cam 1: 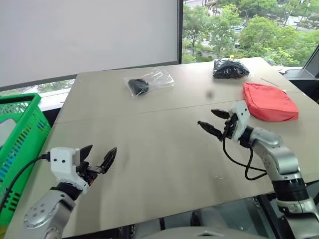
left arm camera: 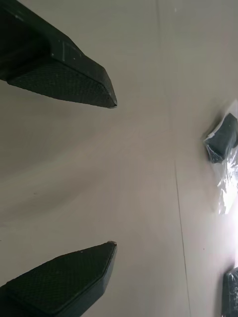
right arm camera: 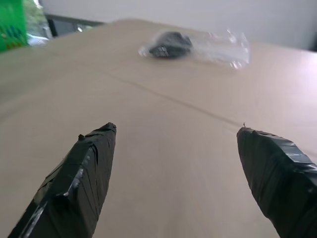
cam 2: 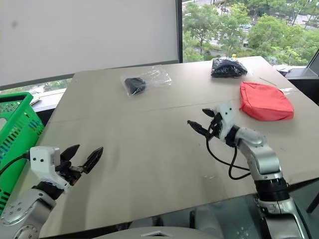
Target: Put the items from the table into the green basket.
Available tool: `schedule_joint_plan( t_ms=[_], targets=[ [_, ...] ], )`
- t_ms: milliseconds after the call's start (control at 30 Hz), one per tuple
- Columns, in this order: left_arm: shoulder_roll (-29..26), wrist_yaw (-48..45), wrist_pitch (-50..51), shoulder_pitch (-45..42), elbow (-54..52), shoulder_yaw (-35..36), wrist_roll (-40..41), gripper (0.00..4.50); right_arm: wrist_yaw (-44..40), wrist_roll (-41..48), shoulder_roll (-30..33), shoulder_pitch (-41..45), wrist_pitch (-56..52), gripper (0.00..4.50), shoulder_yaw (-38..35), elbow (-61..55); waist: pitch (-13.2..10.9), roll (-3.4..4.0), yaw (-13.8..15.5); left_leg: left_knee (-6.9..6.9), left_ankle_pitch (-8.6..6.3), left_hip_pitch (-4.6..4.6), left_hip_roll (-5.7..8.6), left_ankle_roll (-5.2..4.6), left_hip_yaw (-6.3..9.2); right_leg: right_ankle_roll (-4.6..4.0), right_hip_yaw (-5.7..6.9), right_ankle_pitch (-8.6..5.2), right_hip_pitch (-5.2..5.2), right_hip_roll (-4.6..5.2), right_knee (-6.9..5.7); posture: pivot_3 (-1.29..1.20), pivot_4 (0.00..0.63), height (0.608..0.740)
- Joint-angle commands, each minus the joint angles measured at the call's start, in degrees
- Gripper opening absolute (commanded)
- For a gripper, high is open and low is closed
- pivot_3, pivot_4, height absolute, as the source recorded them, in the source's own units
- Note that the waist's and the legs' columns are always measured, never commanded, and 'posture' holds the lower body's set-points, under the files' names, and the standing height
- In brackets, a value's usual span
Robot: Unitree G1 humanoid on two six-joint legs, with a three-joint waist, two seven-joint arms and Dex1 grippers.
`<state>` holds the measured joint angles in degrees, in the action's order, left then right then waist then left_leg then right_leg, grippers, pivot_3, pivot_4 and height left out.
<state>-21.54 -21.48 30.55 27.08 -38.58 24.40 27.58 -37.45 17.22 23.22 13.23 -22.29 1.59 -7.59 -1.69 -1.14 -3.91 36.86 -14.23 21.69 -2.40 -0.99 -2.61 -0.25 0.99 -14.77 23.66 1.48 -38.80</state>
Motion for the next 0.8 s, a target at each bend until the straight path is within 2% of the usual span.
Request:
schedule_joint_plan(
  t_ms=[33,233,333,567,800],
  targets=[
    [0.0,2.8,0.3,-1.2,-5.8,-2.6,-1.5,4.44,2.1,-1.1,0.6,-0.9,3.0,4.14,-2.1,-5.3,0.0,0.0,0.0,0.02,0.0,0.0,0.0,0.0,-0.01,0.03,-0.04,0.0,0.0,-0.12,0.0,-0.1,0.0,0.74],
    [0.2,6.0,2.9,-5.0,-6.3,-3.3,-1.7,4.44,1.3,-0.9,0.9,2.5,4.3,4.14,-2.2,-1.9,0.0,-0.01,-0.2,0.08,-0.01,-0.03,-0.07,-0.01,-0.11,0.07,-0.24,0.01,0.0,-0.48,0.0,-0.03,0.0,0.74],
    [0.7,7.1,3.0,-3.6,-8.6,-3.5,-2.0,4.44,-0.9,-1.7,0.9,5.6,6.9,4.14,-0.7,2.8,0.0,-0.04,0.1,0.06,-0.01,-0.03,-0.1,-0.01,-0.09,0.03,-0.24,0.03,0.0,-0.52,0.01,0.04,0.0,0.74],
    [2.0,10.8,3.4,-0.7,-14.2,-2.9,-3.6,4.44,-5.9,-2.2,-1.2,13.4,10.3,4.14,2.3,13.0,0.0,-0.07,3.1,0.02,-0.02,-0.04,-0.1,-0.03,-0.08,-0.16,-0.24,0.12,0.0,-0.52,0.02,0.18,0.0,0.74],
    [4.0,11.8,2.1,3.5,-15.6,-0.3,-4.5,4.44,-8.7,-2.9,-3.0,17.5,11.9,4.14,3.9,18.9,-0.1,-0.09,7.0,0.0,-0.03,-0.01,-0.12,-0.04,-0.05,-0.18,-0.21,0.12,0.0,-0.52,0.09,0.27,0.001,0.74]
  ],
)
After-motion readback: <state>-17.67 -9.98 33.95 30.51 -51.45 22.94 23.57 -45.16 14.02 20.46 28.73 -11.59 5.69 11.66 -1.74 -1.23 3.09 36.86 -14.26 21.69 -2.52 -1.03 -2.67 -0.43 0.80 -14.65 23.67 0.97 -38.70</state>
